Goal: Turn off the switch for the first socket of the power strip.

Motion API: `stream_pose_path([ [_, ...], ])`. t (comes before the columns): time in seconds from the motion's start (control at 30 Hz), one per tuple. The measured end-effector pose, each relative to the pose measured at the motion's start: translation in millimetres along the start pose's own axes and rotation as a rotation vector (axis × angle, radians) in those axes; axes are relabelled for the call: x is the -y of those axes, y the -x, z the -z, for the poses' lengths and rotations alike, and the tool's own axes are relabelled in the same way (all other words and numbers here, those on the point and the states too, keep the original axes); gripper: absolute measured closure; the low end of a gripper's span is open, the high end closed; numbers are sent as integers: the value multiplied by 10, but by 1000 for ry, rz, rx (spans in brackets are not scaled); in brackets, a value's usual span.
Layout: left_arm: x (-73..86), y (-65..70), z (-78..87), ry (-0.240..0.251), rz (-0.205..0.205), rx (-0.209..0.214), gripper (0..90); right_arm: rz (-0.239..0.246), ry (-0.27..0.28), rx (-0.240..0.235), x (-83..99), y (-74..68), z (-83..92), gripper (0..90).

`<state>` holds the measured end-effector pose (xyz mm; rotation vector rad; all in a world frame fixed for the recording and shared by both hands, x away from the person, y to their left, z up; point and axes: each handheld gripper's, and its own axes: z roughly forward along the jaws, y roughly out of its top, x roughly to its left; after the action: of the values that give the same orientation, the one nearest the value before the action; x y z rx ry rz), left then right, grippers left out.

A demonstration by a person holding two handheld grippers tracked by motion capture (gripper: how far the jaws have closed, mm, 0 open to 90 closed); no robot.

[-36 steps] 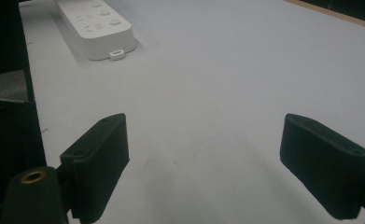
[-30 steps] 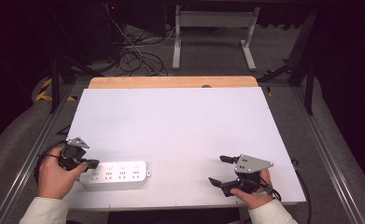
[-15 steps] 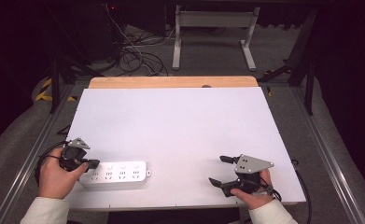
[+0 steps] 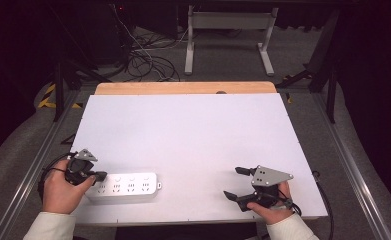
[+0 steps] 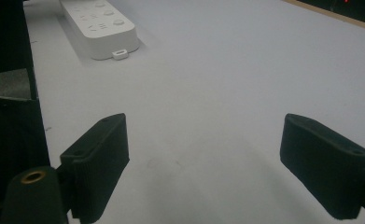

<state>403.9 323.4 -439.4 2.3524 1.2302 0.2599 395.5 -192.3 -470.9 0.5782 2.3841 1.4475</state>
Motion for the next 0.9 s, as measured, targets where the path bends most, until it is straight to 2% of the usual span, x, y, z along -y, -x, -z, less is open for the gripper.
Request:
stream_pose_path([
  [0.13,3,4,-3,2,1,-2,900,0,1,-2,1,-1,-1,158],
  [0.3,-8,30,-17,6,-14,-29,900,-1,0,-2,1,-3,0,157],
  [0.63,9,38,-17,15,-1,-27,900,0,0,-4,2,-4,0,155],
  [0.73,28,52,-24,29,0,8,900,2,-4,-3,3,-4,-1,154],
  [0.83,21,92,-37,34,-4,-38,900,2,-4,-4,2,-5,-2,153],
  [0.9,11,93,-38,31,-4,-46,900,1,0,-4,4,-6,3,152],
])
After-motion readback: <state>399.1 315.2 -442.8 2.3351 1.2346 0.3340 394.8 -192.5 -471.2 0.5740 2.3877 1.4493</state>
